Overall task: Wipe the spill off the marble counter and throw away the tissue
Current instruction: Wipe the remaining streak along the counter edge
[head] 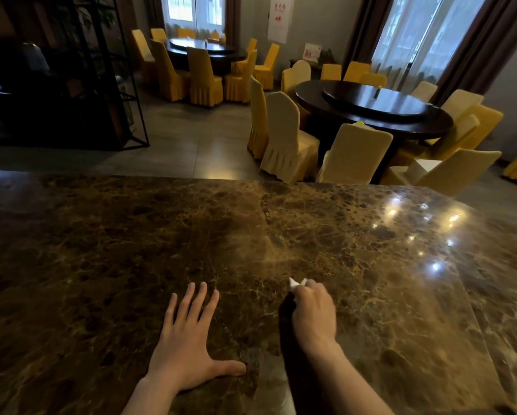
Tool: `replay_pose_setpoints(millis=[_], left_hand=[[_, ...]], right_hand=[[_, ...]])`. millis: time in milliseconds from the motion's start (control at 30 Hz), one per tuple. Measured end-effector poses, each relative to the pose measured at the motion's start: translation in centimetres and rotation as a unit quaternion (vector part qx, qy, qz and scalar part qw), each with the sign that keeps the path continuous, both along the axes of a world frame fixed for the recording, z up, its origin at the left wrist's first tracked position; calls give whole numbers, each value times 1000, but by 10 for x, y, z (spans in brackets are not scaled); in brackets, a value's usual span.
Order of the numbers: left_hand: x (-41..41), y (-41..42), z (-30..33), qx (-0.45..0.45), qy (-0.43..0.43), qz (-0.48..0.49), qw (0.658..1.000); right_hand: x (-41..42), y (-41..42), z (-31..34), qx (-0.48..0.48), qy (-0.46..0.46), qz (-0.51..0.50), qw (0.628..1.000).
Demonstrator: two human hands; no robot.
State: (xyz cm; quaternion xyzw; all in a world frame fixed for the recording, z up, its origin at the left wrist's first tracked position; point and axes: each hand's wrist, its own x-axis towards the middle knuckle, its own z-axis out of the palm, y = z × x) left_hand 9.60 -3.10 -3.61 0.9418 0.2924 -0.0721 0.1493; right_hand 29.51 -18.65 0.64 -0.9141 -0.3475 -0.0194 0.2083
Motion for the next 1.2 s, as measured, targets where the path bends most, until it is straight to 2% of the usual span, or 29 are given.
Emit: replay_pose_setpoints(millis=[100, 200, 267, 400, 533, 633, 700, 833, 900, 967, 1100, 1200], left_hand=[[1, -1, -1, -4, 0, 2, 1000], [0, 0, 0, -3, 2, 2, 1000], [1, 0, -1, -4, 2, 0, 1000], [-1, 1, -4, -2, -11, 4, 1000], [1, 0, -5, 3, -6, 5, 1000], [0, 0, -5, 3, -10, 4, 1000], [-1, 1, -4, -1, -10, 2, 1000], [-1, 0, -3, 10, -17, 1, 1000], [-1, -1, -4, 8, -16, 0, 1000], [-1, 0, -4, 8, -20, 2, 1000], [0, 0, -5, 16, 3, 0, 1000], [0, 0, -3, 8, -2, 2, 1000]], right_hand=[[-44, 5, -8, -1, 14, 92, 996], [-45, -11, -9, -12, 0, 189, 982], [-22, -21, -5, -37, -9, 155, 987], [2, -14, 1, -17, -3, 5, 1000], [-50, 5, -3, -3, 32, 107, 994], [-64, -6, -9, -23, 24, 182, 983], [-46, -20, -9, -39, 16, 150, 988], [15, -46, 0, -11, 29, -47, 998], [15, -37, 1, -9, 31, -82, 996], [-14, -16, 1, 20, 35, -47, 998], [-84, 12, -13, 18, 46, 128, 991], [-67, -1, -10, -23, 28, 149, 988]])
